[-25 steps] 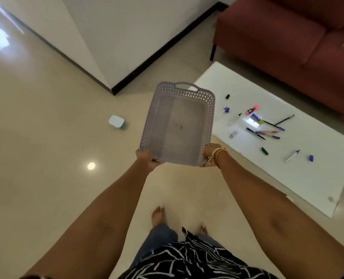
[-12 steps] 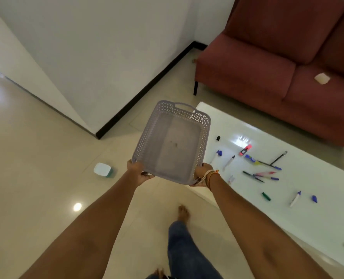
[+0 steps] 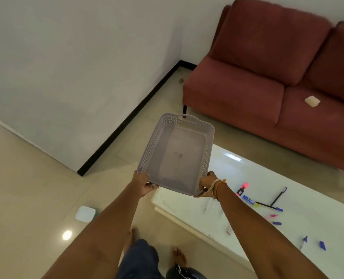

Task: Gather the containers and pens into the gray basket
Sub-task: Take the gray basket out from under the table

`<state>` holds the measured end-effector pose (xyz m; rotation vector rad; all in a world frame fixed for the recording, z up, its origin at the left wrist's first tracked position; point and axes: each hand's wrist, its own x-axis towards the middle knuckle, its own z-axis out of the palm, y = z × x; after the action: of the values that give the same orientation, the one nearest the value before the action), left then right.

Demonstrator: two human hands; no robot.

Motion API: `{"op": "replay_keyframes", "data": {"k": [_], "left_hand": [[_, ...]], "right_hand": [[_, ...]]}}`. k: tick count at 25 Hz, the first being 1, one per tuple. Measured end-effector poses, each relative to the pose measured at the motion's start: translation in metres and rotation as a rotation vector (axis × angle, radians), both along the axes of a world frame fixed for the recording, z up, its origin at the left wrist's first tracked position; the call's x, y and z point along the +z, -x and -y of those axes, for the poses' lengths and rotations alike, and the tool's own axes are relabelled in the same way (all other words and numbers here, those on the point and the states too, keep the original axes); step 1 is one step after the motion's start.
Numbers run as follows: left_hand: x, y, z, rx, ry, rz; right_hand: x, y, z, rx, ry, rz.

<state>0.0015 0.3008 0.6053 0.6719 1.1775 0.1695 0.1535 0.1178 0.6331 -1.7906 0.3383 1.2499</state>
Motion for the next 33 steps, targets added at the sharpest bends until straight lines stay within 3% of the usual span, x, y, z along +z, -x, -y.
{"op": "replay_keyframes", "data": {"k": [10,16,18,21,24,33], "left_hand": [[-0.024,-0.165,-0.165,-0.333,0.012,0.034],[-0.010,-0.215,-0.238,-0.637,-0.056,0.073],[-0.015,-0.223,-0.245,-0.702,-0.054,0.060],[-0.031,-0.236,-0.243,-0.786,-0.073,0.049],[-0.074,-0.258,-0.232,-0.903,-0.111,0.065],[-0.272,-0.312,-0.200,-1.039,-0.186,0.026]], "right_hand": [[-0.040,-0.083,-0.126,-0.420,0.026,-0.011],[-0.075,-0.095,-0.191,-0.703,0.073,0.007],[-0.112,-0.106,-0.187,-0.699,0.143,0.061],[-0.117,-0.111,-0.179,-0.690,0.226,0.125],[-0.114,-0.112,-0.171,-0.748,0.228,0.096],[-0.284,-0.134,-0.147,-1.031,0.174,0.037]]}}
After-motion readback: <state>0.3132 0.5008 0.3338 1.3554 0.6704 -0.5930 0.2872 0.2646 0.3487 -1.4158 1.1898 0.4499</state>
